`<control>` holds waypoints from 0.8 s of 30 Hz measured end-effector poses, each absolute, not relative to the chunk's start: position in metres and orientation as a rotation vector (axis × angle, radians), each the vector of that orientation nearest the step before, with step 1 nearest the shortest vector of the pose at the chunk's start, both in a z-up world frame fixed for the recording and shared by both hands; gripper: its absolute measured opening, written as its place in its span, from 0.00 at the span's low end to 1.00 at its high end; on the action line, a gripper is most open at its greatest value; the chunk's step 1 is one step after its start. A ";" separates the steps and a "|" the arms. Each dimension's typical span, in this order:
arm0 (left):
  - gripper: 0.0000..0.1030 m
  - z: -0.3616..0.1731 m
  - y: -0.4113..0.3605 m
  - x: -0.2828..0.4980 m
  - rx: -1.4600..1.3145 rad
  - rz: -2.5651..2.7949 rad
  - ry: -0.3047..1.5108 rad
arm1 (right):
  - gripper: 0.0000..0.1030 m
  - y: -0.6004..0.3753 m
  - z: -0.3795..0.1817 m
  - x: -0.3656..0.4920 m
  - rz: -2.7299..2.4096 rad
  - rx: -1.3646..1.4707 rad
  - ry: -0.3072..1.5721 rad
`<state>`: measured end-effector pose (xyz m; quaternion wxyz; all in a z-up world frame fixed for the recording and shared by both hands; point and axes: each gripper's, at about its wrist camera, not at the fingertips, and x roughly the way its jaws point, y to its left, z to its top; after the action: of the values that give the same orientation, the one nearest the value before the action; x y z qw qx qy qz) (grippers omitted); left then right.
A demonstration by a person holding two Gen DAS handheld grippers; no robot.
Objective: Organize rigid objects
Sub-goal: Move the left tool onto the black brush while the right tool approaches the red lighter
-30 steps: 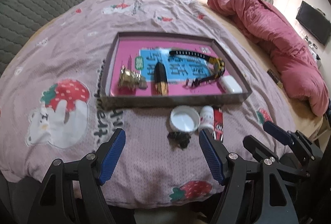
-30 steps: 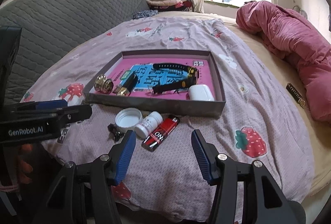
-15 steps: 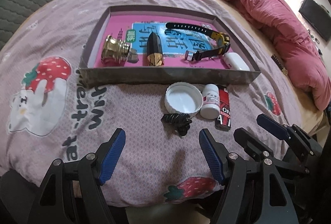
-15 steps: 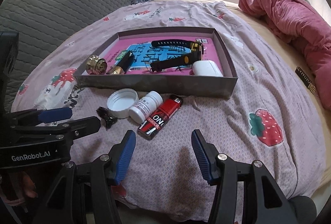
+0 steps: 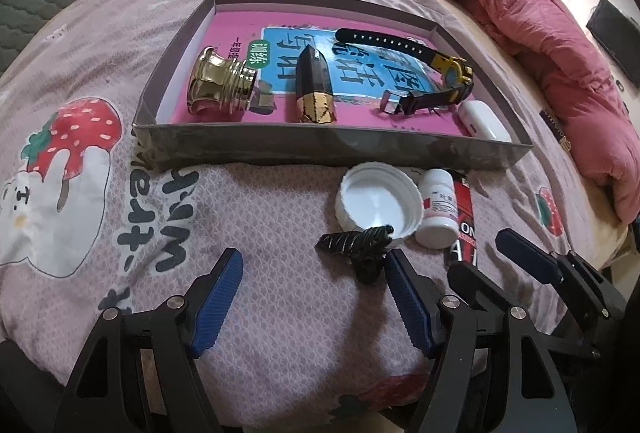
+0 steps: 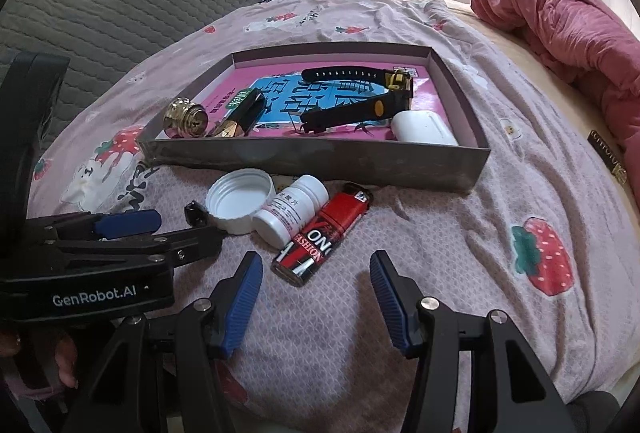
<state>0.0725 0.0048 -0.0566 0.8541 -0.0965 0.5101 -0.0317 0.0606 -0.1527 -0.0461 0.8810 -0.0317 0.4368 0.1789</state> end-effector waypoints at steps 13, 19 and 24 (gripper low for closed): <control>0.73 -0.060 0.014 0.077 -0.186 -0.040 1.057 | 0.59 -0.171 -0.054 0.073 0.282 -0.034 0.916; 0.73 -0.061 0.012 0.079 -0.167 -0.032 1.054 | 0.59 -0.190 -0.053 0.077 0.231 0.023 0.926; 0.73 -0.062 0.010 0.082 -0.144 -0.036 1.047 | 0.59 -0.183 -0.058 0.082 0.228 -0.019 0.934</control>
<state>0.0821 0.0096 -0.0623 0.8635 -0.0686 0.4994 -0.0174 0.0821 -0.1827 -0.0577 0.8866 -0.0092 0.4492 0.1097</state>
